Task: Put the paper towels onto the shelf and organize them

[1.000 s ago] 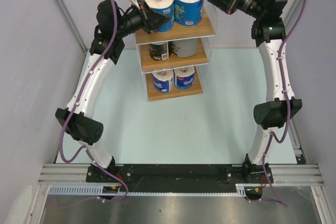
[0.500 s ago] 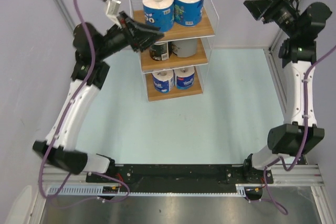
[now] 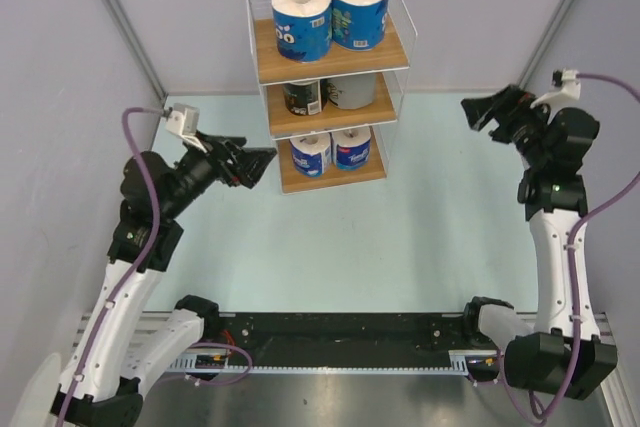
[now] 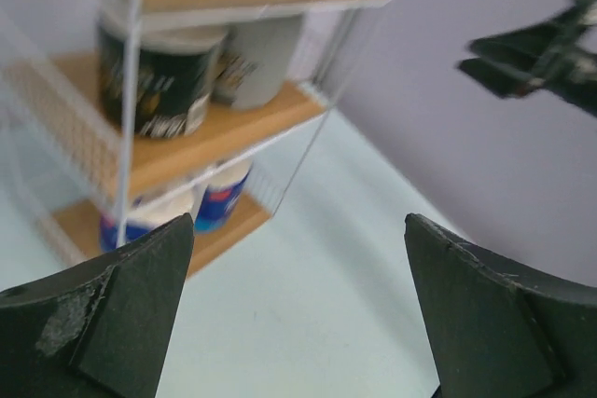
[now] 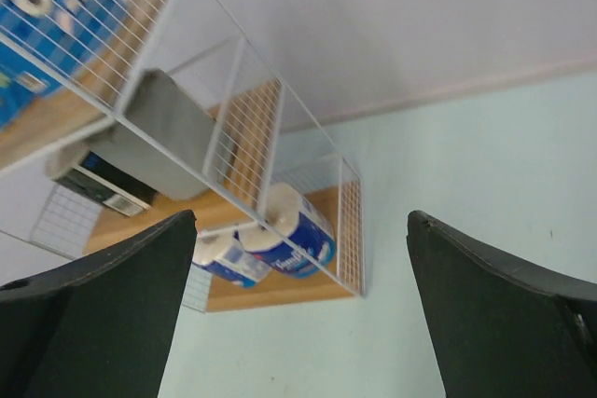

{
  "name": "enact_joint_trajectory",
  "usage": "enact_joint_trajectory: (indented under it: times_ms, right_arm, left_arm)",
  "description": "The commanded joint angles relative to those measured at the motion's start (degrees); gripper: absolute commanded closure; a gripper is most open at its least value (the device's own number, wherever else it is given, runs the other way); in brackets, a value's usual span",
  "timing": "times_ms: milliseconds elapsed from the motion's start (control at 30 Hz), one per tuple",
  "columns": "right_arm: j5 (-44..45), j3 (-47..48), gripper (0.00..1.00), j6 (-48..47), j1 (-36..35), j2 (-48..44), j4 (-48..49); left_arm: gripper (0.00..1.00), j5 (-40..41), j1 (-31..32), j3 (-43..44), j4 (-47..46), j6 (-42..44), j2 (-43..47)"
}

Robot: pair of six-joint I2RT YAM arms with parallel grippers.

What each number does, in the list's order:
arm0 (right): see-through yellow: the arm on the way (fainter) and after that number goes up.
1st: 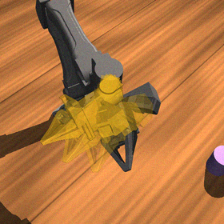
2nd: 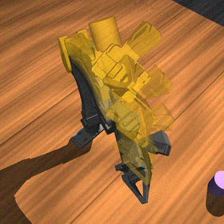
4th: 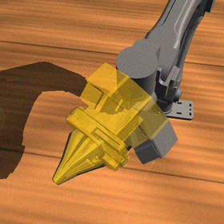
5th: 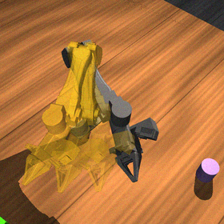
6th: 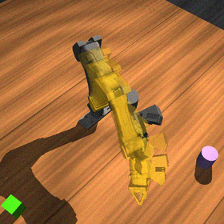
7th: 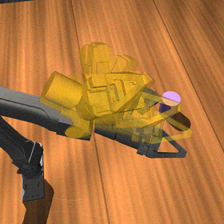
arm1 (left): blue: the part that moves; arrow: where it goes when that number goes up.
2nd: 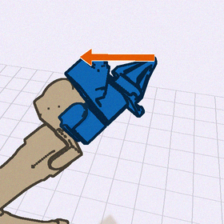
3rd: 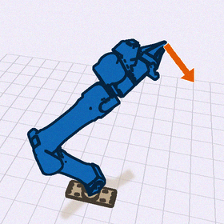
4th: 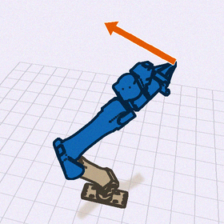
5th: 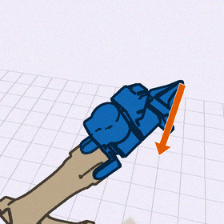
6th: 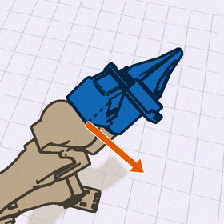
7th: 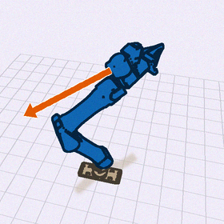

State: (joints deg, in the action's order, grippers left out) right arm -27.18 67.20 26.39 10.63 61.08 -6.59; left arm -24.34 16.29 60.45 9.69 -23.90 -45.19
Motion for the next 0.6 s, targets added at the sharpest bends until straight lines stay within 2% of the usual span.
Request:
enact_joint_trajectory:
  times_ms: [0, 100, 300, 567]
  right_arm:
    - [9.6, -8.2, 0.0, -2.8, -4.2, -4.6, -1.1]
    - [16.8, -13.0, 0.0, -0.7, -7.5, -6.1, -2.9]
    - [21.9, -21.7, 0.0, 2.1, -12.1, -9.0, -3.9]
    - [23.9, -27.6, 0.0, 2.4, -16.4, -14.9, -7.6]
  left_arm:
    - [0.0, 14.0, -0.5, -6.2, 9.6, -0.2, 3.5]
    - [0.0, 17.6, -0.5, -8.8, 13.1, -1.1, 5.1]
    - [0.0, 22.8, -0.5, -16.1, 14.8, -2.5, 11.5]
    - [0.0, 27.7, -0.6, -23.4, 18.1, -4.6, 18.4]
